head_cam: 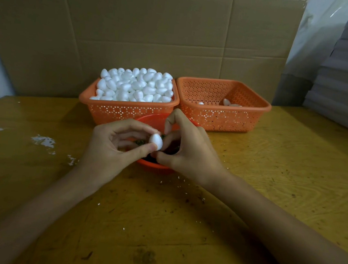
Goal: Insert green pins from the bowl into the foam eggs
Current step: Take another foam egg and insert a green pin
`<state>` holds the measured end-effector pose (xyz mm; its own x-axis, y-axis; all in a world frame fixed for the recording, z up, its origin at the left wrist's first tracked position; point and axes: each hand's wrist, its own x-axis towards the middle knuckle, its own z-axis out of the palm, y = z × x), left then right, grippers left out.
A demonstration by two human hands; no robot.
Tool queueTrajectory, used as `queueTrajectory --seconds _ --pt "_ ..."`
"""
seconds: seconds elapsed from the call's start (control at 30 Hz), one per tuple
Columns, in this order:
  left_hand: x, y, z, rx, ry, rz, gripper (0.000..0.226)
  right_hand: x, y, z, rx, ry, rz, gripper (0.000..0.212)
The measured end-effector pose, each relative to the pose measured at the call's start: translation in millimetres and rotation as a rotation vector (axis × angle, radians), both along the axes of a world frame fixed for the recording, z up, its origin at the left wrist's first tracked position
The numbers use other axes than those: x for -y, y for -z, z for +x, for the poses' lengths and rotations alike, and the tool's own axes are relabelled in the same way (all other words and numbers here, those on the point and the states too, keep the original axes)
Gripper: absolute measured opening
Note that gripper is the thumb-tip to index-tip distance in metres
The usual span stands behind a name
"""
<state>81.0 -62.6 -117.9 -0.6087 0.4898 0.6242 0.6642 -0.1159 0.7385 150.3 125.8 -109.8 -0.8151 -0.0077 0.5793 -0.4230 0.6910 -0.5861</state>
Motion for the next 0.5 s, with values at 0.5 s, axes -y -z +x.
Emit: queueTrajectory --seconds 0.5 --pt "-1 10 0 -0.125 0.001 -0.119 0.03 -92 -23 -8 -0.137 0.428 -0.559 0.025"
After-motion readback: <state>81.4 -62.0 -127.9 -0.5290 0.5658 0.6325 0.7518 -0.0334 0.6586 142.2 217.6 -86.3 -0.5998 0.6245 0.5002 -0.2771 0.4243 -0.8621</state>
